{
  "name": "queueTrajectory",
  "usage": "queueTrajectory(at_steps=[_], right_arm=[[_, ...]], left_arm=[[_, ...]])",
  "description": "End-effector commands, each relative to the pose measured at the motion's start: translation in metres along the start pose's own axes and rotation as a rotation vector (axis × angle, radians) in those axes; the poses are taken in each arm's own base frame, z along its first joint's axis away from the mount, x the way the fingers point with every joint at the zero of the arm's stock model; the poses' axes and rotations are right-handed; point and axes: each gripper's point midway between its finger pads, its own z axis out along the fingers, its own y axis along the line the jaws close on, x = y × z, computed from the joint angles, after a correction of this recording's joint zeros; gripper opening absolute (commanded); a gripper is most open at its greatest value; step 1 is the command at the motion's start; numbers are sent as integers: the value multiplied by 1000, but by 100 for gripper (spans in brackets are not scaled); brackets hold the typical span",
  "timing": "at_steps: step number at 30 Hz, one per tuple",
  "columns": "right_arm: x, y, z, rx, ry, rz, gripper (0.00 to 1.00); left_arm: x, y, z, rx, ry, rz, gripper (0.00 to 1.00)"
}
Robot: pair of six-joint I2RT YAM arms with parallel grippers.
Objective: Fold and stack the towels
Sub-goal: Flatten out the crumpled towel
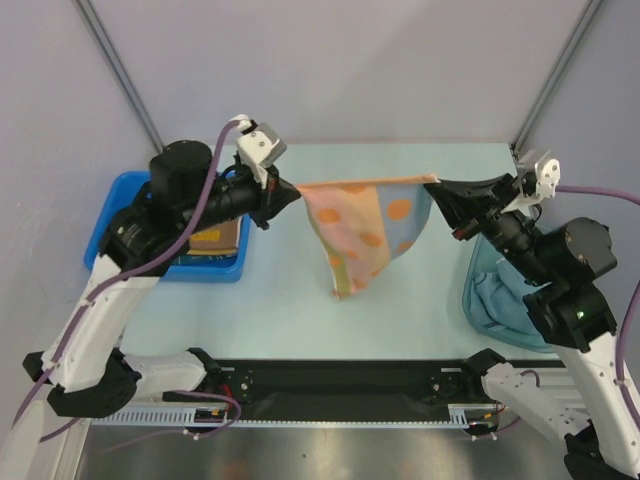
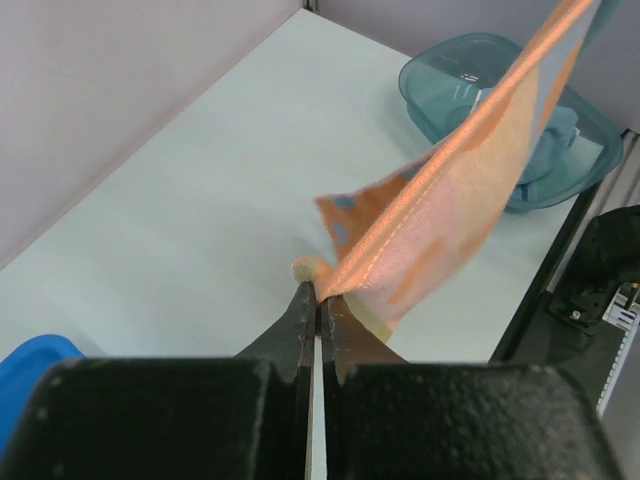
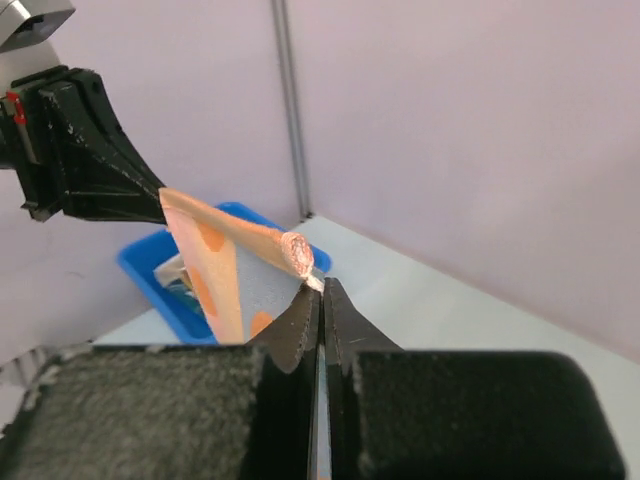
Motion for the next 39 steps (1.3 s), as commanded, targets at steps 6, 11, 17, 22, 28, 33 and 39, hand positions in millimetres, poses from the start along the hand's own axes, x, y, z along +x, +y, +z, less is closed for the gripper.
queueTrajectory(at_steps=[6,11,17,22,28,33,39], right_arm=[[-19,-6,5,70,-80,50,0],[16,-65,60,245,-8,-42,0],[104,-159,141,237,94,2,0],[157,-240,180,268,119,17,0],[213,-276,201,235,131,32,0],[206,-271,200,212,122,35,0],[149,-202,154,218,192,-9,0]], left_arm=[[-19,10,-29,-69,93,12,0],[-10,62,22,-227,178,94,0],[35,158,123,-301,323,91,0],[55,230,205,-440,266,214,0],[60,277,260,-538,98,205,0],[60,283,258,-586,92,210,1],[6,213,164,-586,96,311,0]])
